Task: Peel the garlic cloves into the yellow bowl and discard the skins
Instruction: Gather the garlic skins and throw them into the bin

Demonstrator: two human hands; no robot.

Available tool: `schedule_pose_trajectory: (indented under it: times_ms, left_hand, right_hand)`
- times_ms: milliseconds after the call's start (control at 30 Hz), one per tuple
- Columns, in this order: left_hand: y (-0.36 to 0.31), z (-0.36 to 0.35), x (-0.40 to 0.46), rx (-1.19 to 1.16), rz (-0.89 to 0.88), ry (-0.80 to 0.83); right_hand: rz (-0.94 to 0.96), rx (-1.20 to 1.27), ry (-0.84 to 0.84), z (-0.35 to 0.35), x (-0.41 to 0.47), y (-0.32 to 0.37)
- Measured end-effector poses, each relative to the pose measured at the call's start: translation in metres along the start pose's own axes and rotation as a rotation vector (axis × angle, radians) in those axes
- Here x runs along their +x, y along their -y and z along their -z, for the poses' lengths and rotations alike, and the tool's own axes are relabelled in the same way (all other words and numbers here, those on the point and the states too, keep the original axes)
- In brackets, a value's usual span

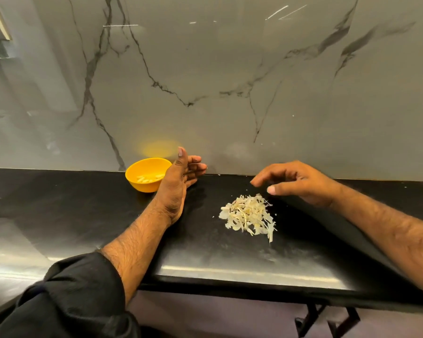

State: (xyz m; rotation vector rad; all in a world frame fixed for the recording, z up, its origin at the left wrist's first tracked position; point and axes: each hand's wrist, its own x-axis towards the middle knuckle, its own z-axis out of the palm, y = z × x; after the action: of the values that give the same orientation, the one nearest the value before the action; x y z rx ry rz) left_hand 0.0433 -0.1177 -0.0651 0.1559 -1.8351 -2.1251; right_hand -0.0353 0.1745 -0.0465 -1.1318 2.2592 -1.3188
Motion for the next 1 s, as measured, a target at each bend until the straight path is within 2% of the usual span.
schedule_pose_trajectory:
  times_ms: [100,200,267,400,533,733,1000]
  left_hand:
    - [-0.002,-0.003,-0.006,0.029,-0.022,0.022]
    - [-0.004,-0.003,-0.010,0.031,-0.029,0.033]
    - [-0.005,-0.003,-0.012,0.028,-0.031,0.044]
    - [-0.004,-0.003,-0.011,0.027,-0.028,0.067]
    - [-0.002,-0.002,-0.009,0.019,-0.018,0.082]
    - [-0.004,0.001,-0.007,0.004,0.015,0.085]
    - [-0.006,0.001,-0.011,0.027,0.030,0.042]
  right_hand:
    - [-0.174,-0.243,-0.044,-0.003,-0.031,-0.014]
    - [-0.235,-0.584,0.122,-0.027,-0.045,-0.003]
    - [-0.209,-0.708,0.170,-0.047,-0.045,0.006]
    - [-0.220,-0.660,0.099,-0.075,-0.031,0.020]
    - [-0.131,-0.611,0.071,-0.100,0.000,0.031]
    - [-0.034,-0.761,-0.017,-0.116,0.027,0.034]
    - [0.018,-0.781,-0.066,-0.122,0.031,0.030]
